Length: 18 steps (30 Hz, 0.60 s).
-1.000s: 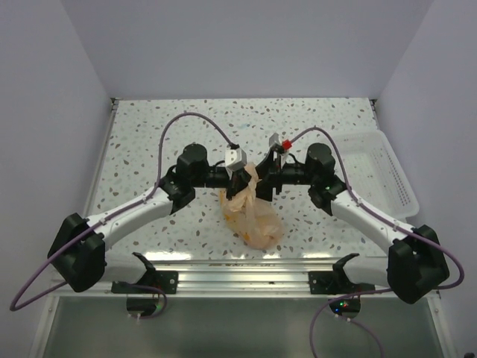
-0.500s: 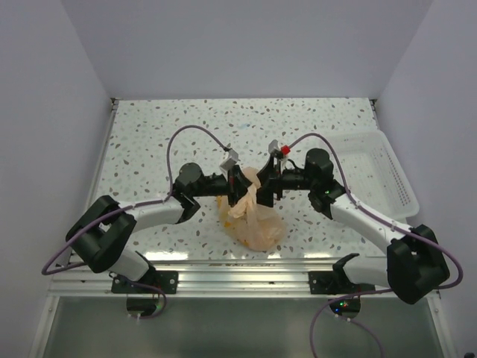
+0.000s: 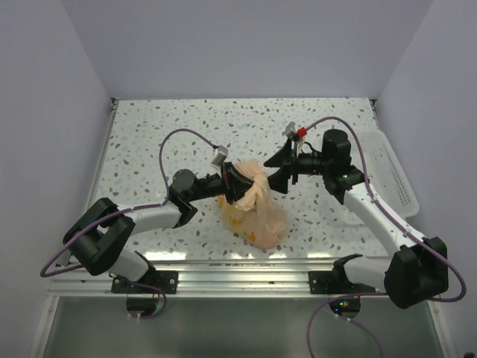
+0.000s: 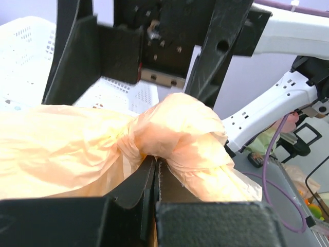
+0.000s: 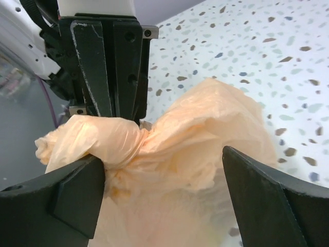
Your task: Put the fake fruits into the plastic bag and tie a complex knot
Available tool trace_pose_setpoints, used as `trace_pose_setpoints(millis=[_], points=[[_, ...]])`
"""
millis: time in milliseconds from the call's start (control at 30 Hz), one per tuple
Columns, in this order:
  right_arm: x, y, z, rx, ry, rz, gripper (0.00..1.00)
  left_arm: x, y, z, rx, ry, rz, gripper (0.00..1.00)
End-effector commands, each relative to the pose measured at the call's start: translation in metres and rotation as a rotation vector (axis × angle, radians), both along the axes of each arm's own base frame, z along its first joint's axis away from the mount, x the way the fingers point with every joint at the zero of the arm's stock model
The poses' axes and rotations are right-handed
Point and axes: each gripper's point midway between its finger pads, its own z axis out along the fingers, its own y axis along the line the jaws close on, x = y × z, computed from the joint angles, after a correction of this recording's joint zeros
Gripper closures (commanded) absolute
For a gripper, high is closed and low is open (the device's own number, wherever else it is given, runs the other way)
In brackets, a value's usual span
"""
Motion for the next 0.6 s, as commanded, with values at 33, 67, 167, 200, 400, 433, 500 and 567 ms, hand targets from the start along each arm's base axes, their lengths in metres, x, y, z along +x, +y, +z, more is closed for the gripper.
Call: trace_pose_setpoints(millis=[33,67,167,200,400,433,500,567], points=[[-0.014,-0.028,0.023,-0.099,-0.162,-0.004,0.09,-0.020,0.005,0.022,-0.060,-0.092,-0.060,1.00],[-0.021,-0.030,0.029,-0.091,-0.183,-0.005,0.09,-0.020,0.005,0.022,-0.059,-0.099,-0.061,1.00],[-0.025,-0.033,0.018,-0.108,-0.151,-0.023,0.13,-0.018,0.003,0.020,-0.048,-0.119,-0.062,1.00],[-0.025,-0.033,0.013,-0.116,-0.142,-0.023,0.18,-0.017,0.003,0.020,-0.045,-0.120,-0.063,1.00],[-0.025,-0.037,-0.006,-0.135,-0.081,-0.031,0.73,-0.020,0.001,0.020,-0.038,-0.131,-0.090,1.00],[-0.024,-0.034,-0.005,-0.105,-0.081,-0.028,0.73,-0.020,0.001,0.019,-0.037,-0.127,-0.093,1.00],[-0.023,-0.027,-0.001,-0.056,-0.070,-0.017,0.55,-0.020,0.000,0.018,-0.037,-0.130,-0.095,1.00],[-0.017,-0.017,0.006,-0.012,-0.046,-0.010,0.46,-0.020,-0.001,0.019,-0.043,-0.134,-0.097,1.00]])
